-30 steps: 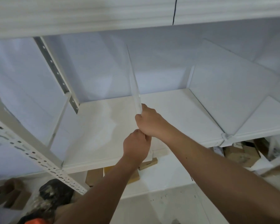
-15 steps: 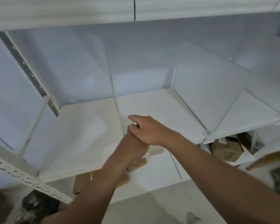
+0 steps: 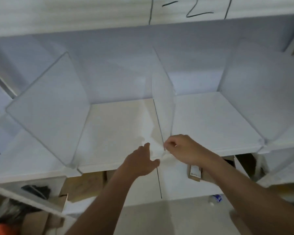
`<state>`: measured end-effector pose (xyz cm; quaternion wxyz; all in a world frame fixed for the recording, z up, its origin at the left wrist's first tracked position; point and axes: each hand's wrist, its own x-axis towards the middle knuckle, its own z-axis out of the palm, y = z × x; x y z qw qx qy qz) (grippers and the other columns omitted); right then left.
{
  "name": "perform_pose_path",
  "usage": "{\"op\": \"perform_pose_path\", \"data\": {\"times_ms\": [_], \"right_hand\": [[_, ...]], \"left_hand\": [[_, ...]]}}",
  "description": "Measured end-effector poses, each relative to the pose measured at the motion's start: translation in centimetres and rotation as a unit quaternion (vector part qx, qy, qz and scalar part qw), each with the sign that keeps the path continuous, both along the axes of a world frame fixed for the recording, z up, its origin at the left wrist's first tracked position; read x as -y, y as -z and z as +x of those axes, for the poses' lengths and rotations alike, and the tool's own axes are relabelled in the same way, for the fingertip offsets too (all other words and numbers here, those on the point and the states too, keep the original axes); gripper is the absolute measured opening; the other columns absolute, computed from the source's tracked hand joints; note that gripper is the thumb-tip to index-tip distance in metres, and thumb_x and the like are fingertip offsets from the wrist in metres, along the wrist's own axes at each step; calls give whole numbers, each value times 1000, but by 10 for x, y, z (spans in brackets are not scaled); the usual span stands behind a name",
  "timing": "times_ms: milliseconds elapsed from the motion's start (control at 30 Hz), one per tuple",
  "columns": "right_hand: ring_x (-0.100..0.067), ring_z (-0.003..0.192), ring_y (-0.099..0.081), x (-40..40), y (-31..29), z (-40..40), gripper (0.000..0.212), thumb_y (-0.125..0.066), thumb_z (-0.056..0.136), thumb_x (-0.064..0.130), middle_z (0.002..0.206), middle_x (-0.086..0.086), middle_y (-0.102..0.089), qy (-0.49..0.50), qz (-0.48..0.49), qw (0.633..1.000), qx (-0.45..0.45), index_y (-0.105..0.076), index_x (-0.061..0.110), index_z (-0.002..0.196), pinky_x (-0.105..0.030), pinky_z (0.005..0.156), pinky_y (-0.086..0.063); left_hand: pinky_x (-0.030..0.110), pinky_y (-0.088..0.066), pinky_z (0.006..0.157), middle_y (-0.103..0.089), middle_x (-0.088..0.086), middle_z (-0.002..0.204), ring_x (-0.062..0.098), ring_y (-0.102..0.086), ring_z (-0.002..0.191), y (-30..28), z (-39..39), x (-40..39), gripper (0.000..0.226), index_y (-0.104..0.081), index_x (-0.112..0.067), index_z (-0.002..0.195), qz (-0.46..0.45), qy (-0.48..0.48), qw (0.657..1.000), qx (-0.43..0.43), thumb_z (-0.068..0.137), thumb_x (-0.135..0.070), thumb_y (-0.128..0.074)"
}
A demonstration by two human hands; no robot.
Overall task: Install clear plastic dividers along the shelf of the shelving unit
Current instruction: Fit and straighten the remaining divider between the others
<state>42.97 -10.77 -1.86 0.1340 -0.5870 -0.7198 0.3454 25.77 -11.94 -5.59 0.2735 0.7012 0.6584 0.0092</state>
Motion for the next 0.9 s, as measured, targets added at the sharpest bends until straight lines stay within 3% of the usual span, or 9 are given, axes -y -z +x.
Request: {"op": "perform_pose_path", "data": {"times_ms": [67, 100, 200, 267, 367, 467, 600, 733, 900], "right_hand": [[-17, 63, -57, -8, -13, 15, 37, -47, 92, 41, 73, -2, -63, 37, 51, 998, 10, -58, 11, 75, -36, 61, -48], [-16, 65, -58, -12, -19, 18, 39, -46, 91, 48, 73, -1, -63, 51, 75, 996, 20, -58, 12, 78, -34, 62, -47], [-18, 84, -61, -24, -39, 12, 48, -43, 89, 56, 96, 1, -65, 61, 99, 993, 34, -53, 19, 119, -34, 74, -48], [-23, 92, -61, -30, -47, 3, 53, -39, 93, 49, 106, -5, -65, 40, 105, 993, 41, -42, 15, 134, -34, 75, -46], [-24, 78, -61, -31, -48, -7, 36, -33, 98, 30, 80, -1, -57, 10, 146, 988, 52, -45, 6, 122, -34, 65, -45], [-26, 72, -59, -24, -44, -9, 30, -32, 99, 24, 76, -3, -56, 10, 161, 985, 61, -45, 5, 117, -34, 62, -45], [-29, 82, -66, 2, -33, -6, 42, -32, 100, 27, 91, -11, -67, 13, 180, 980, 79, -31, 10, 138, -37, 73, -52], [-24, 83, -68, 17, -25, -5, 45, -32, 102, 30, 96, -7, -70, 12, 184, 979, 88, -21, 16, 144, -35, 77, -55], [-31, 84, -65, -13, -31, -8, 42, -33, 100, 26, 91, -11, -65, 14, 174, 982, 67, -31, 9, 138, -39, 73, -52]], "left_hand": [[35, -41, 94, -51, 6, 131, 25, -53, 117, -5, 26, -3, 55, -43, -13, 131, 43, -15, 999, 4, 89, -48, -50], [34, -44, 90, -56, 7, 121, 25, -57, 109, -7, 38, -5, 48, -51, -12, 120, 64, -23, 998, 2, 90, -49, -50], [37, -51, 80, -63, 9, 96, 28, -63, 88, -13, 63, -15, 43, -58, -8, 95, 117, -37, 992, -6, 91, -48, -42], [35, -52, 72, -65, 11, 85, 30, -65, 80, -14, 71, -21, 40, -56, -7, 83, 135, -47, 990, -3, 94, -40, -37], [31, -48, 61, -55, 7, 64, 30, -65, 71, -9, 73, -24, 34, -44, -12, 65, 162, -58, 985, -10, 94, -26, -35], [30, -46, 62, -53, 3, 68, 26, -66, 75, -2, 77, -17, 28, -48, -13, 72, 181, -56, 981, -33, 95, -22, -37], [27, -49, 69, -65, 3, 89, 19, -65, 81, 10, 81, -3, 14, -58, -10, 97, 191, -41, 978, -69, 93, -17, -46], [22, -43, 63, -59, -2, 80, 13, -56, 70, 16, 84, 5, 11, -57, -13, 96, 188, -65, 979, -45, 93, -19, -49], [23, -44, 63, -60, -2, 80, 13, -58, 70, 10, 84, -10, 11, -58, -11, 91, 200, -66, 976, -56, 94, -15, -48]]}}
